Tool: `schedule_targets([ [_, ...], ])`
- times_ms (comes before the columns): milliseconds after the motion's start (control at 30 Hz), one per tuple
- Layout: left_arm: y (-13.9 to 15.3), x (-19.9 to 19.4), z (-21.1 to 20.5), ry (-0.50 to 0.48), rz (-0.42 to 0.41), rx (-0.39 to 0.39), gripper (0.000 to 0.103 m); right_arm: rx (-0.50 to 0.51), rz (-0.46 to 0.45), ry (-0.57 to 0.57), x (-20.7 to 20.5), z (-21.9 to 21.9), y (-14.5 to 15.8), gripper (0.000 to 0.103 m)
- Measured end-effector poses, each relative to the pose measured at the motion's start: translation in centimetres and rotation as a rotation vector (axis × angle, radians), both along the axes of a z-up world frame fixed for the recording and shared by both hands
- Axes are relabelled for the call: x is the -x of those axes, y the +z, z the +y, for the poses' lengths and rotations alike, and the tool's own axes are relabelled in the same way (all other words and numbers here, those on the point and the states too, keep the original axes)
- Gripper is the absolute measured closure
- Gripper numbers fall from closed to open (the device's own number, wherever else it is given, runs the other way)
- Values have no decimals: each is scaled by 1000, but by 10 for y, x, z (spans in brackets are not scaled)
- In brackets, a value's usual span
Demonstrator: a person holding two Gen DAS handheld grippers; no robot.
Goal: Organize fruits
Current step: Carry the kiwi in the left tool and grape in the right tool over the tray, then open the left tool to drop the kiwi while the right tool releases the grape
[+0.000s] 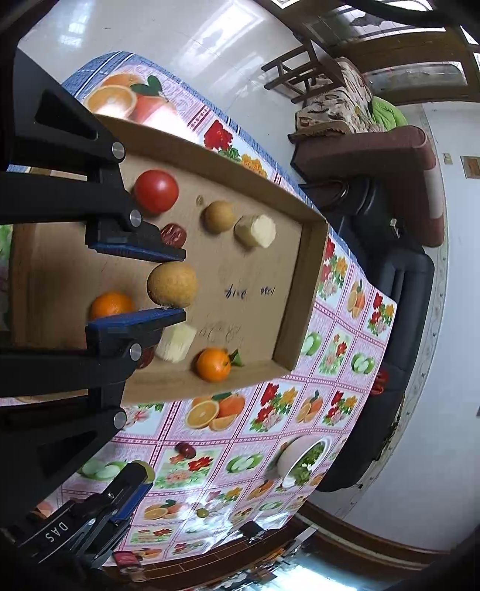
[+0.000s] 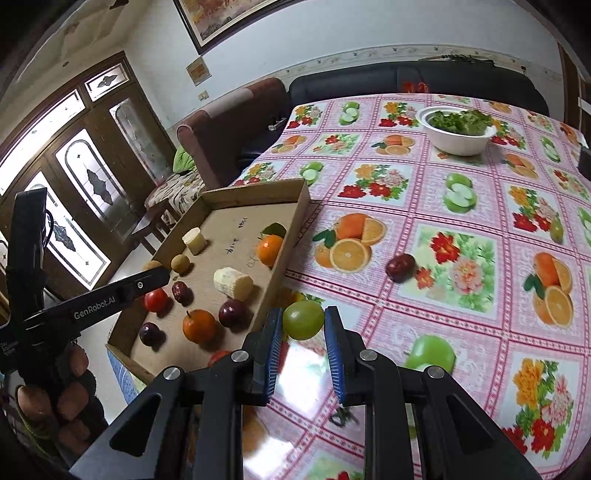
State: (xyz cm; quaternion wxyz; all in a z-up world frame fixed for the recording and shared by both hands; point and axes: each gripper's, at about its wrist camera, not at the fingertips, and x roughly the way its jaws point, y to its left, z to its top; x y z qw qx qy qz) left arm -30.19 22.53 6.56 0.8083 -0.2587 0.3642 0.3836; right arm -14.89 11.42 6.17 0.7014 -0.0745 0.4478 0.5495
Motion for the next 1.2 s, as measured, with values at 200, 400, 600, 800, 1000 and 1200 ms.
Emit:
schedule_targets([
  [200,-3,-7,15,-6,6,24,81,-8,8,35,-1,28,3,80],
  [400,-8,-32,29,-27,37,38,81,-22,36,82,-9,79,6,80],
  [600,-20,-54,44,-27,80,59,80,34,60,128,-23,148,-6,80],
  [800,-30,-64,55,-27,108,88,80,92,55,165,-28,190,-23,80],
  [1000,-38,-69,60,-32,124,107,80,127,41,207,-24,211,-35,80],
  [1200,-45,-71,63,-31,132,134,80,167,37,224,-22,218,-51,80],
])
